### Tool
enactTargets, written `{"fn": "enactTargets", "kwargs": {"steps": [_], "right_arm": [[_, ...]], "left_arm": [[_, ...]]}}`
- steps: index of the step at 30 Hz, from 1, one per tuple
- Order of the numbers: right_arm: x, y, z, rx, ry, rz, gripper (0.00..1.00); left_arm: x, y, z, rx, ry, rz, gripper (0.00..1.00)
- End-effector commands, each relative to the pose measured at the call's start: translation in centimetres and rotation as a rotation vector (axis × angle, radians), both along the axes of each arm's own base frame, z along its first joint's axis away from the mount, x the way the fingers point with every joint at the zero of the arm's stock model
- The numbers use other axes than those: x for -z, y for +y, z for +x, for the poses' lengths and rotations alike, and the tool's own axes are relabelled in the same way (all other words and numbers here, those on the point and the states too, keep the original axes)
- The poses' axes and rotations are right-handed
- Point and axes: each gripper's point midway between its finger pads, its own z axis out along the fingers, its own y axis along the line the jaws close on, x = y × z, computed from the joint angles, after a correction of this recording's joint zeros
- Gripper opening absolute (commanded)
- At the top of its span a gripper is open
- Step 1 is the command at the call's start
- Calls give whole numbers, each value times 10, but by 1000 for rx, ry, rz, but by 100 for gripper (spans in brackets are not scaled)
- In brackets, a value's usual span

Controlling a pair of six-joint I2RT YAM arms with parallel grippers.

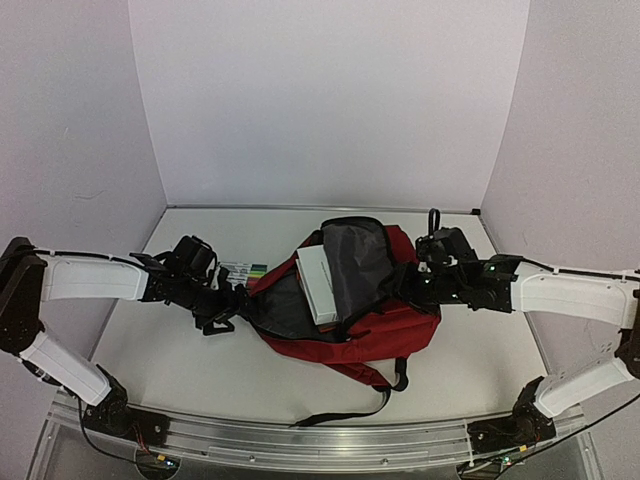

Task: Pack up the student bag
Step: Adjust the student bag at the center of the board.

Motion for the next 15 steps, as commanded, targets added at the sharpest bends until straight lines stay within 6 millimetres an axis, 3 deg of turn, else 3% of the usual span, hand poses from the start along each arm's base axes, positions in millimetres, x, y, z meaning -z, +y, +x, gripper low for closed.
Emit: {"fn": "enactTargets", "kwargs": {"steps": [1, 5, 7, 10, 15], "right_arm": [[-24, 13, 11, 2, -60, 61, 37], [-56, 11, 15, 9, -142, 106, 18], [-78, 11, 16, 0, -199, 135, 13], [-102, 14, 16, -39, -268, 150, 10], [-117, 36, 13, -149, -313, 150, 7]], "left_arm": [[-19, -16, 19, 18, -66, -56, 66], [-29, -29, 25, 45, -117, -130, 49], [-30, -30, 28, 40, -128, -140, 38], [-34, -36, 33, 45, -149, -166, 23], [-37, -45, 42, 60, -178, -203, 8]]}}
